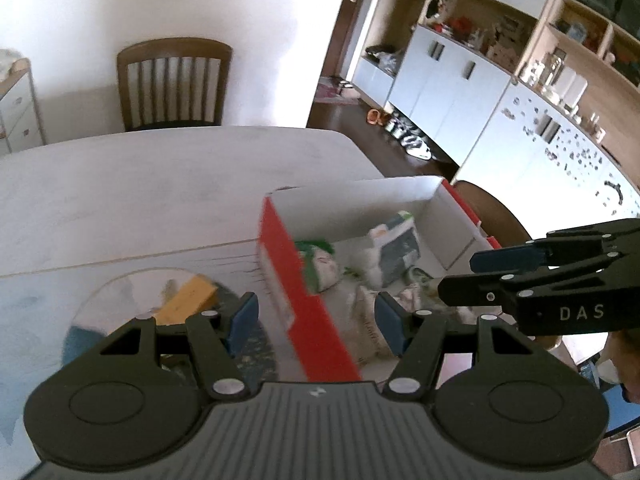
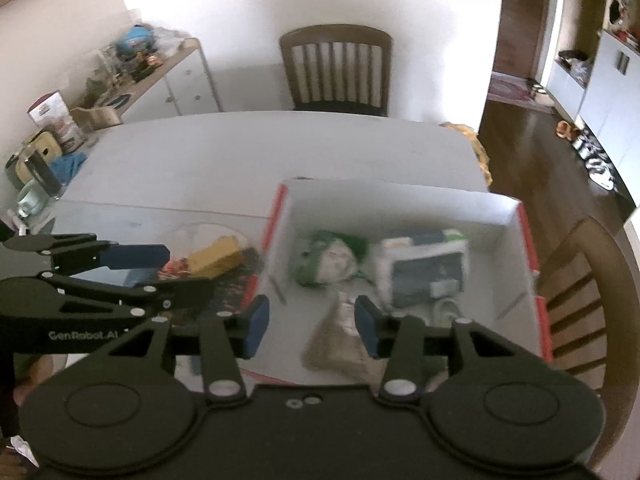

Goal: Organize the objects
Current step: 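Move both grippers back toward the yellow box and keychain on the mat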

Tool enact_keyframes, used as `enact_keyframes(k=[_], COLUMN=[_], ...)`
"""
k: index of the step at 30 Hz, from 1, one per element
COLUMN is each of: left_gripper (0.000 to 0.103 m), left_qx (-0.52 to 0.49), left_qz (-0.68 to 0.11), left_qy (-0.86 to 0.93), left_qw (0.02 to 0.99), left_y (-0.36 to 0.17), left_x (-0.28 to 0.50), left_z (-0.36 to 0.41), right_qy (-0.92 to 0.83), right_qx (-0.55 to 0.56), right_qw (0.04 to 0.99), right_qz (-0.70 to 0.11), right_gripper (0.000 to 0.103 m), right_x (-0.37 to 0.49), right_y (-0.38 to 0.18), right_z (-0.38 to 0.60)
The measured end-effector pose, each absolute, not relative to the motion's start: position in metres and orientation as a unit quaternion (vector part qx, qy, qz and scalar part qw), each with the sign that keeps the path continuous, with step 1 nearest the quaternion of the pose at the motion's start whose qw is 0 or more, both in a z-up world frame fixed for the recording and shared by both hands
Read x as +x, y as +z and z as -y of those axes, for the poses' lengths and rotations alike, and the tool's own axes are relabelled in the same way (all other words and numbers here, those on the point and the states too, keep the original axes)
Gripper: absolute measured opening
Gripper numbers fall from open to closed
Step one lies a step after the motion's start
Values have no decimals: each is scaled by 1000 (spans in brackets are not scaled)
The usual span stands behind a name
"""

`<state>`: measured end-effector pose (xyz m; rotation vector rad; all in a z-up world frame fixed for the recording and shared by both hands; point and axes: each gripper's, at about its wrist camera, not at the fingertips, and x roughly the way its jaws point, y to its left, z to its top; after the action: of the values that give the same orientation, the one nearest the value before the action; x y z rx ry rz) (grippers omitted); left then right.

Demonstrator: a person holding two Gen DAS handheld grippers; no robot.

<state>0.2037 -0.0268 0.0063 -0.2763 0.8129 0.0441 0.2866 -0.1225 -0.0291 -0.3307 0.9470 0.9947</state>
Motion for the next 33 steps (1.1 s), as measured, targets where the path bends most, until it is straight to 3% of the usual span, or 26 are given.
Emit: enact_keyframes(k=[9,12,15,17,23,28,33], left_gripper=[70,70,71,77,81,88,99], left_qx=[-142,-146,-147,-149,-135,-130,-136], left_qz=[-385,-388,-393,-398,-411,-416,-428], left_qy=[46,55,60,59,61,47,41], left_qw=[911,908,906,903,900,899,893], left_y=[6,1,-5,-11,-30,-48,-70], left_x=[166,157,150,147,146,145,148], left_z=[-36,-60,-81,-96,-123,-135,-145], right_qy=[470,472,473,473,469,468,451], right_qx=[-165,-166,-169,-170,-175,-167,-149], right_qw=[752,750,750,749,750,750,748], right_qz=[-432,-433,-431,-431,-432,-436,-464], right_gripper=[54,64,66,68,81,98,101], right_x=[244,232,219,214,201,200,210], right_y=[-30,-32,-34,-37,-51,-60,-73], right_z=[73,58,43,35,17,5,-9])
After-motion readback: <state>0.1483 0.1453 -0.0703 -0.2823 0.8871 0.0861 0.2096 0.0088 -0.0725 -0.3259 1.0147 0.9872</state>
